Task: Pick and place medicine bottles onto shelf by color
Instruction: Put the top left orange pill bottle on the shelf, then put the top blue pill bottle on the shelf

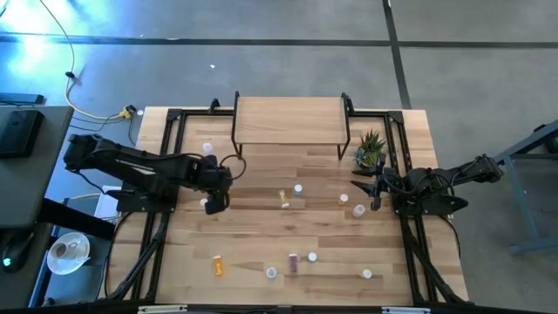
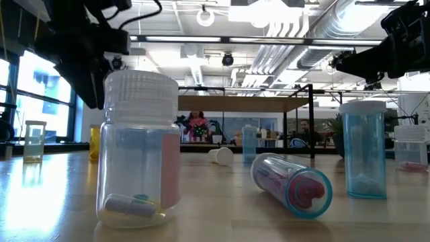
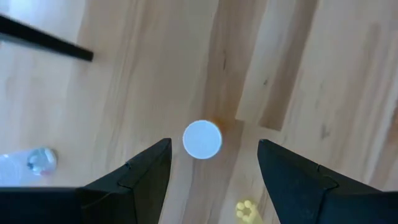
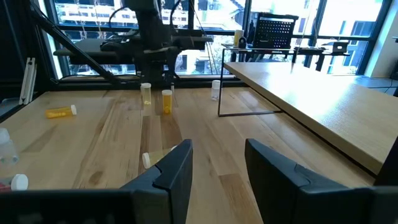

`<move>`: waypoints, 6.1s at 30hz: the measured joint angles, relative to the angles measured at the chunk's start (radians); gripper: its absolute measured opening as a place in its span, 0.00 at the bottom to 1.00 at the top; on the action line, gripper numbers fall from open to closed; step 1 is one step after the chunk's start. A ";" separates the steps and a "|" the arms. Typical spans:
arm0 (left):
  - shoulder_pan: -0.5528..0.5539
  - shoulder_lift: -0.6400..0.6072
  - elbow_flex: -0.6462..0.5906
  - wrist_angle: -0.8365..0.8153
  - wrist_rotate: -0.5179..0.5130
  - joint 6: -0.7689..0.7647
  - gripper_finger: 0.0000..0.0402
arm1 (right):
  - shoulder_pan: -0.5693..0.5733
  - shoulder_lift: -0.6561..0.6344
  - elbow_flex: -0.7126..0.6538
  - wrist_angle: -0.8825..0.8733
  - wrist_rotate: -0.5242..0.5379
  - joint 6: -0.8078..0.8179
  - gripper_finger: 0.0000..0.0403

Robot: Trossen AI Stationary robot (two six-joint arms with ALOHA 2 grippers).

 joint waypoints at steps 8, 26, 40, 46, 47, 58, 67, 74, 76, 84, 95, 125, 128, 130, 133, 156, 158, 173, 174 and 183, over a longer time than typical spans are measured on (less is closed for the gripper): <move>0.038 0.091 0.000 0.006 0.000 -0.045 0.57 | 0.000 0.000 0.000 0.000 0.000 0.000 0.35; 0.046 0.166 0.000 0.040 0.008 -0.053 0.52 | 0.000 0.000 0.000 0.000 0.000 0.000 0.35; 0.046 0.166 0.000 0.039 0.008 -0.052 0.26 | 0.000 0.000 0.000 0.000 0.000 0.000 0.35; 0.046 0.165 0.000 0.039 0.021 -0.052 0.27 | 0.000 0.000 0.000 0.000 0.000 0.000 0.35; 0.046 0.164 0.000 0.040 0.032 -0.048 0.28 | 0.000 0.000 0.000 0.000 0.000 0.000 0.35; 0.046 0.156 0.160 0.021 0.107 0.065 0.28 | 0.000 0.000 0.000 0.000 0.000 0.000 0.35; 0.133 0.162 0.432 -0.070 0.020 0.248 0.28 | 0.000 0.000 0.000 0.000 0.000 0.000 0.35; 0.328 0.192 0.643 -0.129 0.001 0.338 0.28 | 0.000 0.000 0.000 0.000 0.000 0.000 0.35; 0.394 0.212 0.711 -0.135 0.000 0.353 0.28 | 0.000 0.000 0.000 0.000 0.000 0.000 0.35; 0.633 0.392 1.025 -0.274 0.048 0.373 0.28 | 0.000 0.000 0.000 0.000 0.000 0.000 0.35; 0.791 0.662 1.299 -0.493 0.105 0.365 0.28 | 0.000 0.000 0.000 0.000 0.000 0.000 0.35; 0.789 0.786 1.301 -0.499 0.074 0.367 0.28 | 0.000 0.000 0.000 0.000 0.000 0.000 0.35; 0.789 0.786 1.301 -0.499 0.074 0.368 0.28 | 0.000 0.000 0.000 0.000 0.000 0.000 0.35; 0.789 0.786 1.301 -0.500 0.074 0.368 0.28 | 0.000 0.000 0.000 0.000 0.000 0.000 0.35; 0.785 0.786 1.301 -0.501 0.073 0.368 0.28 | 0.000 0.000 0.000 0.000 0.000 0.000 0.35; 0.784 0.786 1.301 -0.493 0.072 0.394 0.39 | 0.000 0.000 0.000 0.000 0.000 0.000 0.35; 0.784 0.784 1.300 -0.493 0.072 0.395 0.39 | 0.000 0.000 0.000 0.000 0.000 0.000 0.35; 0.768 0.782 1.504 -0.590 0.061 0.418 0.39 | 0.000 0.000 0.000 0.000 0.000 0.000 0.35; 0.763 0.781 1.520 -0.605 0.061 0.418 0.39 | 0.000 0.000 0.000 0.000 0.000 0.000 0.35; 0.665 0.725 1.564 -0.678 0.115 0.395 0.39 | 0.000 0.000 0.000 0.000 0.000 0.000 0.35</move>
